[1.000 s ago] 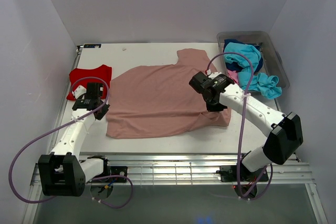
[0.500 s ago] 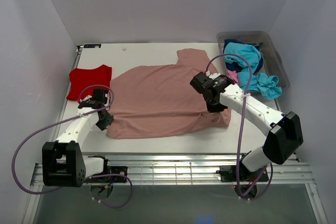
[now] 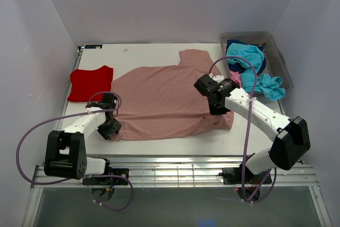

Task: Fold and stack the t-shirts

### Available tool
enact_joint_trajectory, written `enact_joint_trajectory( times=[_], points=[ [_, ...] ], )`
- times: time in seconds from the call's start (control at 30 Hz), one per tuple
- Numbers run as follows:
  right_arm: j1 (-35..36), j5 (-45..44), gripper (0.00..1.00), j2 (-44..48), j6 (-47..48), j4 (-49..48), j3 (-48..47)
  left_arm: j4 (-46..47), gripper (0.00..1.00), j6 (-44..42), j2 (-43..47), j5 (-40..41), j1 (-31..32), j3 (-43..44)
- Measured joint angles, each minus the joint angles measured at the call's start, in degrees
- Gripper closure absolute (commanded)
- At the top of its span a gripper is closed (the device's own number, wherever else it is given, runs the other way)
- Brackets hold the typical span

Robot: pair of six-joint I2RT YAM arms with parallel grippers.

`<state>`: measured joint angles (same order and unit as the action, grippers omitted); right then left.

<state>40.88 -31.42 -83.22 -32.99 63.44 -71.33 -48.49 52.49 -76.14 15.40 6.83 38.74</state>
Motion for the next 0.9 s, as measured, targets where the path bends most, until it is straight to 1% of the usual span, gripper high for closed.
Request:
enact_joint_trajectory(
  times=[0.07,0.13,0.27,0.3,0.37,0.4,0.7,0.8,0.9],
  points=[
    [0.0,0.11,0.92,0.04,0.07,-0.31,0.02,-0.39,0.42,0.55,-0.87,0.59,1.4,0.52],
    [0.0,0.13,0.92,0.39,0.15,-0.81,0.17,-0.81,0.46,0.94,-1.97,1.22,2.21,1.11],
    [0.0,0.13,0.92,1.46,0.2,-1.01,0.83,0.11,0.68,1.99,-3.78,0.83,3.02,1.22],
    [0.0,0.11,0.92,1.75,0.17,-1.03,0.92,0.55,0.81,2.14,-3.96,0.63,3.17,1.27],
    [0.0,0.09,0.92,2.23,0.15,-0.98,0.98,1.46,0.98,2.51,-4.24,0.52,3.45,1.51],
    [0.0,0.09,0.92,2.4,0.15,-0.98,1.01,1.73,1.0,2.4,-4.35,0.66,3.54,1.6],
    [-0.31,-0.55,0.92,2.84,0.11,-0.39,1.09,0.85,1.0,1.64,-3.02,1.18,3.87,2.32],
    [-0.94,-1.38,0.92,2.45,0.57,0.39,-0.02,-1.77,1.0,0.87,-1.79,0.5,3.85,2.91],
    [-2.12,-2.1,0.92,1.29,1.75,1.14,-3.21,-4.92,1.0,0.11,0.0,-0.17,3.85,6.05]
  ],
)
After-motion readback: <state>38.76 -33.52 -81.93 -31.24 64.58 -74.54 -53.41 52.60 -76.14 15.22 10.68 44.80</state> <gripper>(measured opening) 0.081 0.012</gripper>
